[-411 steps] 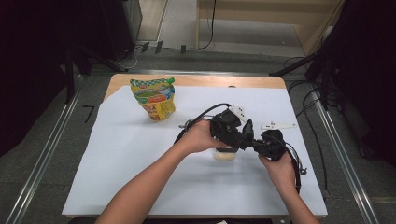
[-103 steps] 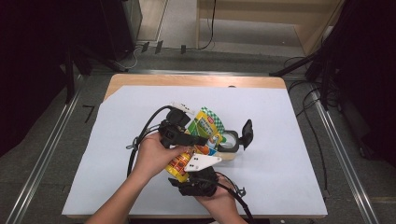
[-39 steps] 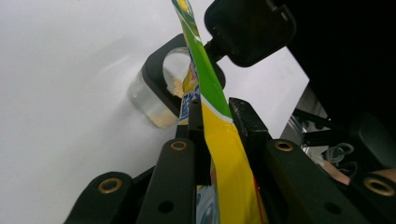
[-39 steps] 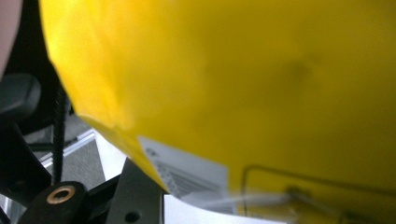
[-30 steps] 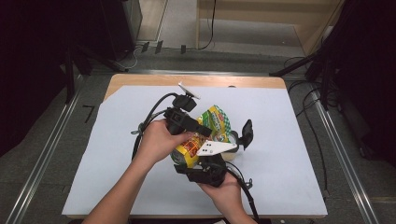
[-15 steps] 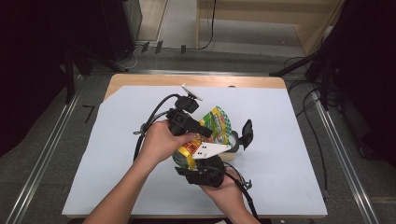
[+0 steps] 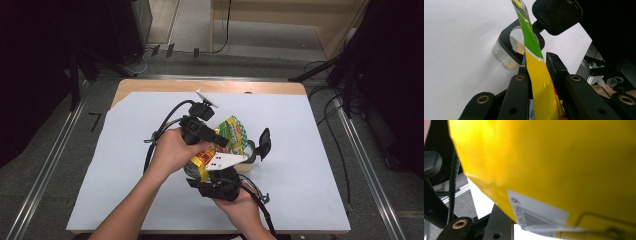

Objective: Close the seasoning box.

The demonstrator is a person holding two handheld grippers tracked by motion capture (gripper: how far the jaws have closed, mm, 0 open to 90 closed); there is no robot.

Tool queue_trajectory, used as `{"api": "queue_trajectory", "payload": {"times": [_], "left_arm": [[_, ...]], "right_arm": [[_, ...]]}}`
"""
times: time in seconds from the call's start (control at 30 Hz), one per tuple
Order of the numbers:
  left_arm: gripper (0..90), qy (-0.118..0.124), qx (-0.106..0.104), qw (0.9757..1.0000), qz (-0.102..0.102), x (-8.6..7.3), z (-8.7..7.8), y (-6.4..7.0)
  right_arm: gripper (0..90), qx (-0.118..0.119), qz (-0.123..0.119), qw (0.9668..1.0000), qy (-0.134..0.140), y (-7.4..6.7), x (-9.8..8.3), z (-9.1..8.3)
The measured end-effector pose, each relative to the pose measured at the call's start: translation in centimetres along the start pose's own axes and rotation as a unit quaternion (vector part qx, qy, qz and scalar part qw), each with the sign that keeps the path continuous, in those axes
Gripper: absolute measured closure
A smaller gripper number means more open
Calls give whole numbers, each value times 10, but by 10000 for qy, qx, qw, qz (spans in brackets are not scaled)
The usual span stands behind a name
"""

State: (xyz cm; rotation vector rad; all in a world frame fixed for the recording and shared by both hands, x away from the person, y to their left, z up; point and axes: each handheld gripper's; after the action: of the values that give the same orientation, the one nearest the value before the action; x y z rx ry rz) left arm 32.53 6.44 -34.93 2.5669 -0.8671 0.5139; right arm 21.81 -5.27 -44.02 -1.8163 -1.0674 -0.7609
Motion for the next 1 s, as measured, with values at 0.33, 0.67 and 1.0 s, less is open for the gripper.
{"api": "queue_trajectory", "payload": {"times": [0.33, 0.67, 1.0], "left_arm": [[800, -278, -244, 9992, -171, 13, 5, -12], [841, -310, -113, 9992, -208, 20, 0, -16], [837, -256, 49, 9996, -77, 19, -3, -7]], "right_arm": [[648, 86, 207, 9997, 127, 5, 7, -1], [639, 97, 261, 9995, 126, 8, 17, 3], [641, 66, 170, 9996, 217, 7, 16, 5]]}}
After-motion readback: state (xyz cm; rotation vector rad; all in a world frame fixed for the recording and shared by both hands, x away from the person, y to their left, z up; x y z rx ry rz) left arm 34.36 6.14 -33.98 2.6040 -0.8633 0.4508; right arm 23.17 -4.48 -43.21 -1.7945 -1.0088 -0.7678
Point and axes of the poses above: each handheld gripper's, and its own axes: z roughly forward along the jaws, x roughly out of its top, y roughly to its right, and after that the axes turned 15 degrees about x, right-handed
